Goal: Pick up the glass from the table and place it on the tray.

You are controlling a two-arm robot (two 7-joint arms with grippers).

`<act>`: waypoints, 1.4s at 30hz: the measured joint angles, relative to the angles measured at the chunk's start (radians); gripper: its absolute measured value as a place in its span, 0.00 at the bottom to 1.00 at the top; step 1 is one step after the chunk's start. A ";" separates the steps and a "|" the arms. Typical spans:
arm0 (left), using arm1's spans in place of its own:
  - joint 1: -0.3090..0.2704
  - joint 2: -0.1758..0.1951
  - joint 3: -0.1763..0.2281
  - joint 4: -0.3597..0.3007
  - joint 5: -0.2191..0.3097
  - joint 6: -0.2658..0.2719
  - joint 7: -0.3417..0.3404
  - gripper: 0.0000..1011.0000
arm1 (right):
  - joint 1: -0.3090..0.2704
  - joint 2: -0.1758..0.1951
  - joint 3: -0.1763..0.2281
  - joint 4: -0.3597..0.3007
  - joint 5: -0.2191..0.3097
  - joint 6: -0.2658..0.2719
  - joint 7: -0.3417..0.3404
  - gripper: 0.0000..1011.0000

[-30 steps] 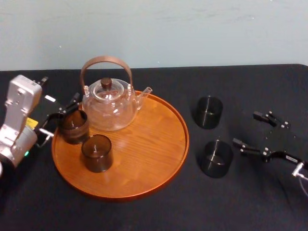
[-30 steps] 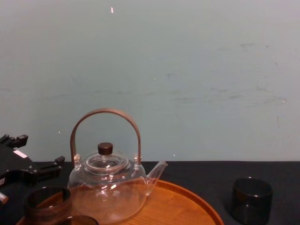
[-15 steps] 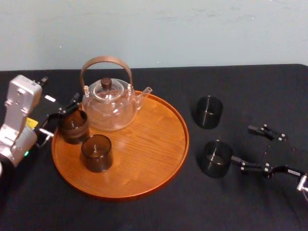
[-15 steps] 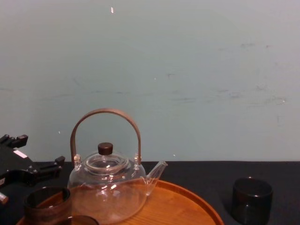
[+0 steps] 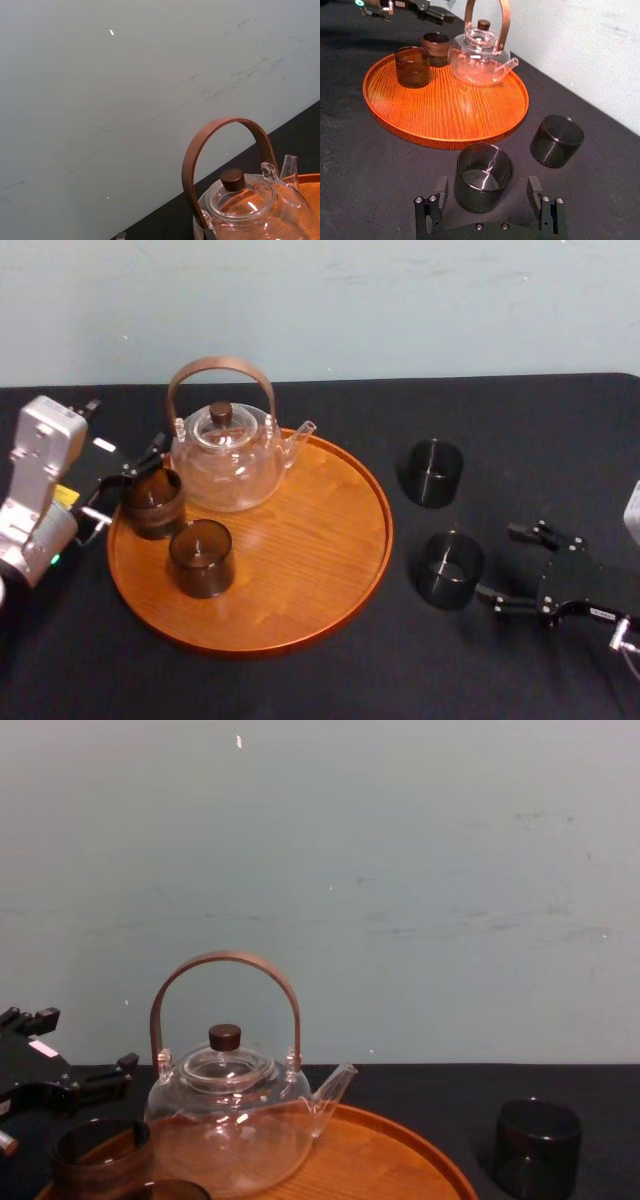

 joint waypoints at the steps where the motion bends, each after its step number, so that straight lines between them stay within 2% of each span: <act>1: 0.000 0.000 0.000 0.000 0.000 0.000 0.000 0.99 | 0.002 -0.001 -0.002 0.001 0.000 0.007 0.000 0.99; 4: 0.000 0.000 0.000 0.000 0.000 0.000 0.000 0.99 | 0.008 -0.003 -0.006 0.001 0.002 0.032 0.001 0.99; 6: 0.000 0.000 0.000 0.000 0.000 0.000 0.000 0.99 | 0.018 -0.006 -0.014 0.001 0.008 0.075 0.000 0.99; 12: 0.000 0.000 0.000 0.000 0.000 0.000 0.000 0.99 | 0.044 -0.003 -0.034 0.001 0.026 0.147 0.009 0.99; 17: 0.000 0.000 0.000 0.000 0.000 0.000 0.000 0.99 | 0.072 0.000 -0.054 0.011 0.043 0.187 0.020 0.99; 28: 0.000 0.000 0.000 0.000 0.000 0.000 0.000 0.99 | 0.142 -0.019 -0.102 0.053 0.061 0.236 0.023 0.99; 42: 0.000 0.000 0.000 0.000 0.000 0.000 0.000 0.99 | 0.228 -0.050 -0.169 0.113 0.055 0.256 0.026 0.99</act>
